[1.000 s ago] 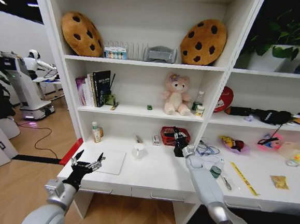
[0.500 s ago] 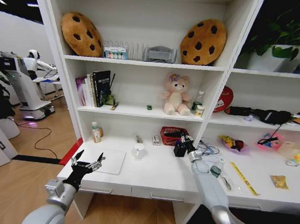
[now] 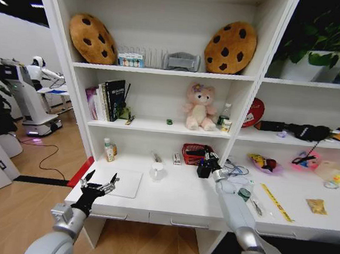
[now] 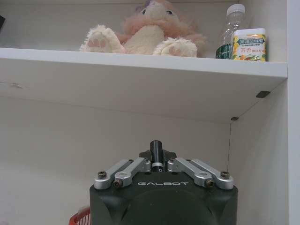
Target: Organize the objects on the table.
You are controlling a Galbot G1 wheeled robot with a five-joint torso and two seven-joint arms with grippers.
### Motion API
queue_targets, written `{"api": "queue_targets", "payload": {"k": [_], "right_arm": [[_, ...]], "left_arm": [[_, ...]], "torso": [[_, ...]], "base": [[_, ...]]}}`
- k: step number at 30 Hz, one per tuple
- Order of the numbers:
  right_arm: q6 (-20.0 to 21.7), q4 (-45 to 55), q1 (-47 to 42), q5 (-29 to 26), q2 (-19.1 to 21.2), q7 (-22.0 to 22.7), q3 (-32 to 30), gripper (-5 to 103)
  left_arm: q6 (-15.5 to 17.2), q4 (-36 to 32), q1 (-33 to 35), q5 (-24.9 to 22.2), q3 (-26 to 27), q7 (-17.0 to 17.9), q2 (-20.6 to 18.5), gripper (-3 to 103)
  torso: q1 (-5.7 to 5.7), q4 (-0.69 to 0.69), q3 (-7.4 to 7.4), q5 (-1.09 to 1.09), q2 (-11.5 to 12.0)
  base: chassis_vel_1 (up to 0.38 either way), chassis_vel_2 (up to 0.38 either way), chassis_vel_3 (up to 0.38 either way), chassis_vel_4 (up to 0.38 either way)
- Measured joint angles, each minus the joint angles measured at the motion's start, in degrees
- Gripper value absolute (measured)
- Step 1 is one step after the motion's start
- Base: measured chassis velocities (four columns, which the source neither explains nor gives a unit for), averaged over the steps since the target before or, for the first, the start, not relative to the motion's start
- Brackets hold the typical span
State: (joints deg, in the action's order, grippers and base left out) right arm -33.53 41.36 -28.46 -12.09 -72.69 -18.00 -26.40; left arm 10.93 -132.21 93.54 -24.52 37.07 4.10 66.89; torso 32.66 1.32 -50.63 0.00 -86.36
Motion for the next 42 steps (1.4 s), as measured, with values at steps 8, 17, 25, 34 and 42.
{"api": "queue_targets", "payload": {"k": [8,17,25,34,42], "right_arm": [[-0.08,-2.5,0.41,-1.22,-0.36,0.0,-0.52,10],[0.01,-3.75,0.21,-1.78,-0.58,0.34,-1.47,10],[1.1,-2.18,-1.24,-0.27,-0.28,2.65,-1.02,27],[1.51,-0.8,-1.45,0.06,-0.08,3.27,-0.37,53],[5.68,10.21,-6.28,-1.49,2.26,7.25,1.35,82]], "left_arm": [[0.0,0.0,0.0,0.0,0.0,0.0,0.0,100],[0.0,0.0,0.0,0.0,0.0,0.0,0.0,100],[0.0,0.0,0.0,0.0,0.0,0.0,0.0,100],[0.0,0.0,0.0,0.0,0.0,0.0,0.0,100],[0.0,0.0,0.0,0.0,0.0,0.0,0.0,100]], "torso": [[0.0,0.01,0.0,0.0,0.0],[0.0,0.01,0.0,0.0,0.0],[-0.01,0.01,0.0,0.01,0.0],[-0.01,0.01,0.0,0.0,0.0],[-0.01,0.0,0.0,0.0,0.0]], "base": [[0.0,0.0,0.0,0.0],[0.0,0.0,0.0,0.0],[0.0,0.0,0.0,0.0],[0.0,0.0,0.0,0.0],[0.0,0.0,0.0,0.0]]}}
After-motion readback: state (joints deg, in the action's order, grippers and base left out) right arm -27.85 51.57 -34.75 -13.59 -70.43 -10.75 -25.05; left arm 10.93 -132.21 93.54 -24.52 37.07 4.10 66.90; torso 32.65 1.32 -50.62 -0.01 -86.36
